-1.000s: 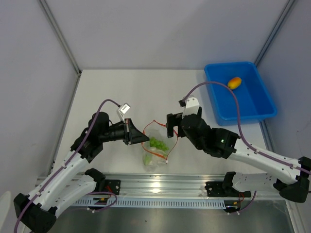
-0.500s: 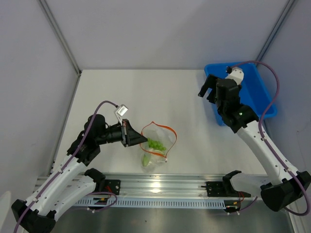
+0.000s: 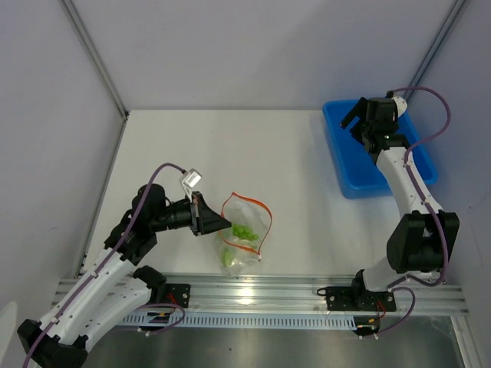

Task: Place the food in the zip-top bag and seal the zipper
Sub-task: Pick up the fake fruit from the bin.

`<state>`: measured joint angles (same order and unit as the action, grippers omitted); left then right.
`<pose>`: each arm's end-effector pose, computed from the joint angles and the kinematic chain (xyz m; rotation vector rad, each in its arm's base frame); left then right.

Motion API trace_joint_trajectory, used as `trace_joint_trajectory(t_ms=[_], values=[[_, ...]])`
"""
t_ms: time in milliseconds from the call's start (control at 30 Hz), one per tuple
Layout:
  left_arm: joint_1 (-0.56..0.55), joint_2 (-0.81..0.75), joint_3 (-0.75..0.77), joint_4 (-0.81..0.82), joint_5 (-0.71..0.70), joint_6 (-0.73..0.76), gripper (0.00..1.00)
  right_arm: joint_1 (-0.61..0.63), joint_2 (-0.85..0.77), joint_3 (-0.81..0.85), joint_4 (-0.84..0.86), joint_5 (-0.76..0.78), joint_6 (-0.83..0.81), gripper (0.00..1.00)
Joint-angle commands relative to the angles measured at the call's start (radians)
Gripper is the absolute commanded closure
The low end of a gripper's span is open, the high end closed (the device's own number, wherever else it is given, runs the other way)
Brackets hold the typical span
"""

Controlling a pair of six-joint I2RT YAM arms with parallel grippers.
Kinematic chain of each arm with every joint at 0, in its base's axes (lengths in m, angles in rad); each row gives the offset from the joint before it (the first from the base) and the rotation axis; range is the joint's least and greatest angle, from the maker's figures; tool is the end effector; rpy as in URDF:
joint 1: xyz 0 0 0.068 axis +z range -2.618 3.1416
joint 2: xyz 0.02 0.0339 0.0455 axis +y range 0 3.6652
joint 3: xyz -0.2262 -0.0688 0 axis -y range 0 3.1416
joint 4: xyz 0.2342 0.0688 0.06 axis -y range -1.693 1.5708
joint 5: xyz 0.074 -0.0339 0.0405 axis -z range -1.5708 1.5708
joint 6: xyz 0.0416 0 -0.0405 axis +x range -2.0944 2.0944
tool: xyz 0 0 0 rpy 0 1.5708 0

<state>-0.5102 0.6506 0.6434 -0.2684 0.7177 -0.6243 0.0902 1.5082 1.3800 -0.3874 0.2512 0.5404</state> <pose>0.1402 -0.1098 0.2801 0.4428 1.9855 -1.4145 0.3448 0.0208 0.3125 0.6092 1.9795 0.1253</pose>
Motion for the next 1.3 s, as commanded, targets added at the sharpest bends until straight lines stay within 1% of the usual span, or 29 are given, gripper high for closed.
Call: trace_joint_trajectory(t_ms=[0,67,200,300,367,533,633,800,933,1133,1267], values=[[-0.001,0.021,0.035,-0.046,0.015,0.069,1.00,-0.108,0.072,0.097,0.053,-0.121,0.064,0.00],[-0.001,0.032,0.054,-0.063,0.017,0.090,0.99,-0.156,0.121,0.164,0.047,-0.141,0.066,0.01],[-0.001,0.024,0.055,-0.077,-0.001,0.083,1.00,-0.187,0.294,0.309,0.009,-0.101,0.043,0.01],[-0.001,0.030,0.039,-0.054,0.005,0.080,0.99,-0.205,0.389,0.408,-0.001,-0.099,0.043,0.01],[-0.001,0.046,0.044,-0.066,-0.004,0.092,0.99,-0.213,0.483,0.464,-0.010,-0.096,0.047,0.01],[-0.001,0.047,0.038,-0.068,-0.003,0.083,0.99,-0.228,0.677,0.661,-0.031,-0.093,0.059,0.03],[-0.001,0.047,0.032,-0.068,0.006,0.077,0.99,-0.230,0.744,0.744,-0.042,-0.073,0.064,0.05],[-0.001,0.057,0.039,-0.048,0.006,0.064,0.99,-0.233,0.840,0.798,-0.059,-0.040,0.055,0.06],[-0.001,0.090,0.064,-0.042,0.005,0.080,0.99,-0.234,0.860,0.783,-0.048,-0.017,0.053,0.06],[-0.001,0.115,0.044,-0.008,0.022,0.066,0.99,-0.236,0.871,0.742,-0.030,-0.003,0.040,0.05],[-0.001,0.112,0.030,-0.014,0.019,0.071,0.99,-0.241,0.885,0.729,-0.033,0.008,0.039,0.05]])
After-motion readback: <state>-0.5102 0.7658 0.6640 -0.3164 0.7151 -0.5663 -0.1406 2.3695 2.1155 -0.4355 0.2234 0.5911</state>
